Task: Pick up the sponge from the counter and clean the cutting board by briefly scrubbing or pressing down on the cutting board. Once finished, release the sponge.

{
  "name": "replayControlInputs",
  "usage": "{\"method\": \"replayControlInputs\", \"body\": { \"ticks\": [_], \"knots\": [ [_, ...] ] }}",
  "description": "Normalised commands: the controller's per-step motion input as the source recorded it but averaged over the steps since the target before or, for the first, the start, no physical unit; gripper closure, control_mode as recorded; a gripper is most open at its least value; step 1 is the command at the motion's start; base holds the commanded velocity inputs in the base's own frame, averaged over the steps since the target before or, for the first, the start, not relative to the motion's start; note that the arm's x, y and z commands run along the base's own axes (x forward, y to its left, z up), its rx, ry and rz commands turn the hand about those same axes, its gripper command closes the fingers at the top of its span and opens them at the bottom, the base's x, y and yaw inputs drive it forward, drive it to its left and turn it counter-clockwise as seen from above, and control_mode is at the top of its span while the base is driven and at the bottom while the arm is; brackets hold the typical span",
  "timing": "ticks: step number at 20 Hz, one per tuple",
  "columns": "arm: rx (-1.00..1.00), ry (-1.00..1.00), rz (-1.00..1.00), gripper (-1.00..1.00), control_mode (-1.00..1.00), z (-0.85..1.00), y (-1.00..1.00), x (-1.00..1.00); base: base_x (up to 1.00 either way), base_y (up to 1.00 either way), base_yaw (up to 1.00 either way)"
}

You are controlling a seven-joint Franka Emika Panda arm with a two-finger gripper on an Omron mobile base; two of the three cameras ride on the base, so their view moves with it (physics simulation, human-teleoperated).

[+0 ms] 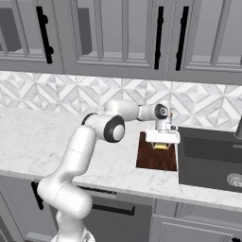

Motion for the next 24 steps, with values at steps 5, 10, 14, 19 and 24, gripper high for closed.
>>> {"method": "replayControlInputs", "body": {
  "ticks": [5,10,14,19,24],
  "knots": [
    [0.09,-0.05,0.04,1.0,-1.0,-0.14,0.77,-0.9,0.0,0.0,0.0],
    [0.02,-0.18,0.0,1.0,-1.0,-0.09,0.8,0.26,0.0,0.0,0.0],
    [0.0,-0.15,0.0,1.0,-1.0,0.0,0.25,0.97,0.0,0.0,0.0],
    [0.0,0.01,0.0,1.0,-1.0,0.0,0.0,1.0,0.0,0.0,0.0],
    [0.02,0.09,0.04,1.0,-1.0,-0.05,0.01,0.36,0.0,0.0,0.0]
  ]
}}
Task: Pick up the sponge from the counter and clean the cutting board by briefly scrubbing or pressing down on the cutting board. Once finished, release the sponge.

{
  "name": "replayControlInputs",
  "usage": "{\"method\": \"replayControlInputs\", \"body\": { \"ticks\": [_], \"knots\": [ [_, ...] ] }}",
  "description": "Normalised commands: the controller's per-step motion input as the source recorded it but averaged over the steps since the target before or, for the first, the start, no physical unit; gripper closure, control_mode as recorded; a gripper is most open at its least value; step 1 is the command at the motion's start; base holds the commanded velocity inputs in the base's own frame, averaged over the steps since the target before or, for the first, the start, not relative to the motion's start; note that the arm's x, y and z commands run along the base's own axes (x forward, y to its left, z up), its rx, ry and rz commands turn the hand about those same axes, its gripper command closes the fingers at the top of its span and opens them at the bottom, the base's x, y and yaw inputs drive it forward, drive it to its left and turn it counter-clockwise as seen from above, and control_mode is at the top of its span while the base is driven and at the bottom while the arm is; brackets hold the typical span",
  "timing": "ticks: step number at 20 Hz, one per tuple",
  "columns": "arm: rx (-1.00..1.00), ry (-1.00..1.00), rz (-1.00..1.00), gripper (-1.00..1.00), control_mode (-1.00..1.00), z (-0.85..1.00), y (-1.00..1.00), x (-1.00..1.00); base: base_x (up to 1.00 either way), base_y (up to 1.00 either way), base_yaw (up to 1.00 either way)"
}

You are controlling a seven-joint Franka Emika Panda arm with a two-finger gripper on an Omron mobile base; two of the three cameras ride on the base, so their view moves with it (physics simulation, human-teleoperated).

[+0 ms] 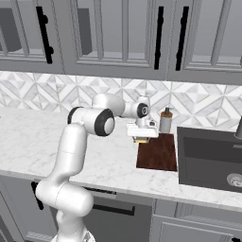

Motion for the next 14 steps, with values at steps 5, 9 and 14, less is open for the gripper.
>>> {"method": "replayControlInputs", "body": {
  "ticks": [5,9,14],
  "knots": [
    [0.02,0.01,0.15,1.0,-1.0,-0.26,0.54,-1.0,0.0,0.0,0.0],
    [0.09,0.0,0.15,1.0,-1.0,-0.25,0.51,-1.0,0.0,0.0,0.0],
    [0.11,-0.01,0.14,1.0,-1.0,-0.12,0.5,-1.0,0.0,0.0,0.0]
  ]
}}
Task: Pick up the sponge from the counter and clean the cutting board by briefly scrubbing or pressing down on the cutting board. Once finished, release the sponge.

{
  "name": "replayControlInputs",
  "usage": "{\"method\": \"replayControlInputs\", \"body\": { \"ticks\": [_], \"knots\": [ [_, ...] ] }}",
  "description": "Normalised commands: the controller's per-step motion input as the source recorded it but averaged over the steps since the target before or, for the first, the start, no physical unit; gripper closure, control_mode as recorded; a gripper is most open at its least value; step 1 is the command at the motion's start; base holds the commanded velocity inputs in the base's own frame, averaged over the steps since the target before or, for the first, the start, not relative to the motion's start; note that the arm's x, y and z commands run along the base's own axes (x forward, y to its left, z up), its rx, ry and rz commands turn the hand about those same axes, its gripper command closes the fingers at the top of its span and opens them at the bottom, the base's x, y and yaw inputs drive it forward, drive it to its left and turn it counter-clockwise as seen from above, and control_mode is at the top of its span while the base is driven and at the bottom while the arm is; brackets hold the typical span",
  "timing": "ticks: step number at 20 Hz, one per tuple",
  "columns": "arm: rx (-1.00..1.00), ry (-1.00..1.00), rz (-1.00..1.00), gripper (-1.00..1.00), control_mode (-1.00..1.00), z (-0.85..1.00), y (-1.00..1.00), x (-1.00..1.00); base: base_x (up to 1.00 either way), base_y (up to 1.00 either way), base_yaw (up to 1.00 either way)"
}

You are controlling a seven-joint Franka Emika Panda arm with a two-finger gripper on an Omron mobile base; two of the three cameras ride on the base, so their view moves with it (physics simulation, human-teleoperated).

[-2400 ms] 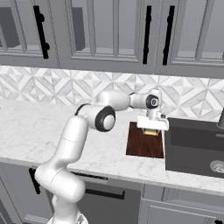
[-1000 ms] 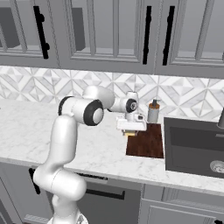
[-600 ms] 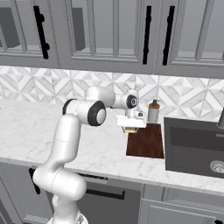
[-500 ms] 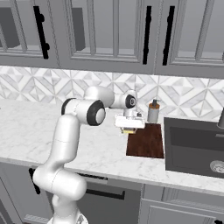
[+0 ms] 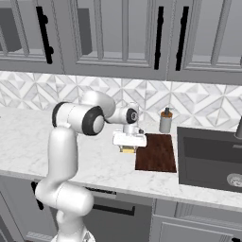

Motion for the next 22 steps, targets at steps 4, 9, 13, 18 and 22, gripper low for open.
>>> {"method": "replayControlInputs", "body": {
  "ticks": [4,9,13,18,22],
  "knots": [
    [0.11,-0.11,0.09,1.0,-1.0,0.0,0.79,-0.94,0.0,0.0,0.0],
    [0.04,-0.15,0.0,-1.0,-1.0,0.0,0.54,-0.42,0.0,0.0,0.0],
    [0.0,-0.02,0.0,-1.0,-1.0,0.0,0.0,0.0,0.0,0.0,0.0],
    [0.0,-0.25,0.0,-1.0,-1.0,0.39,0.01,-0.07,0.0,0.0,0.0],
    [0.0,-0.35,0.0,-1.0,-1.0,0.79,0.06,-0.18,0.0,0.0,0.0]
  ]
}}
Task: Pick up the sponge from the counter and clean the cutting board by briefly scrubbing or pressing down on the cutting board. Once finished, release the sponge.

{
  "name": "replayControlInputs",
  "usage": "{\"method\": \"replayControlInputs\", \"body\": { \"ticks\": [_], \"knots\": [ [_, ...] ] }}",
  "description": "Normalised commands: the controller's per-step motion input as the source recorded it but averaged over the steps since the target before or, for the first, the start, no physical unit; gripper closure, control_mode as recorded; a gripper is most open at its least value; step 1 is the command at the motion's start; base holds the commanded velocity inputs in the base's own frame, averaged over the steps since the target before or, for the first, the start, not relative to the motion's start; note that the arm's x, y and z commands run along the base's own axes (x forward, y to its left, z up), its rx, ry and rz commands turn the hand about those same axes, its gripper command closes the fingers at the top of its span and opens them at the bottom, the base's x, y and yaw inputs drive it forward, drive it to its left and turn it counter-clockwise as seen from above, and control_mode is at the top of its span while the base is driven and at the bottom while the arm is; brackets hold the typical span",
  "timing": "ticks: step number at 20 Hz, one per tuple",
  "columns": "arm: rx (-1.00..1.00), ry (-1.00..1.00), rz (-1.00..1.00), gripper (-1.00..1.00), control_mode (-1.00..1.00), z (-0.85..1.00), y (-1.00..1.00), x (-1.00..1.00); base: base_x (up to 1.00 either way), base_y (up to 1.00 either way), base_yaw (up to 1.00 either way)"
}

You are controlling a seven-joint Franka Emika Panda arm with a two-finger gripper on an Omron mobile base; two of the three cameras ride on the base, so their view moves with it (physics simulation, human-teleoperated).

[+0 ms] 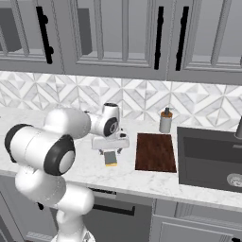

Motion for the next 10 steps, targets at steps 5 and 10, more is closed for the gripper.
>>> {"method": "replayControlInputs", "body": {
  "ticks": [5,10],
  "knots": [
    [0.0,-0.55,0.0,-1.0,-1.0,1.0,0.01,-0.82,0.0,0.0,0.0],
    [0.0,-0.56,0.0,-1.0,-1.0,1.0,0.14,-0.99,0.0,0.0,0.0]
  ]
}}
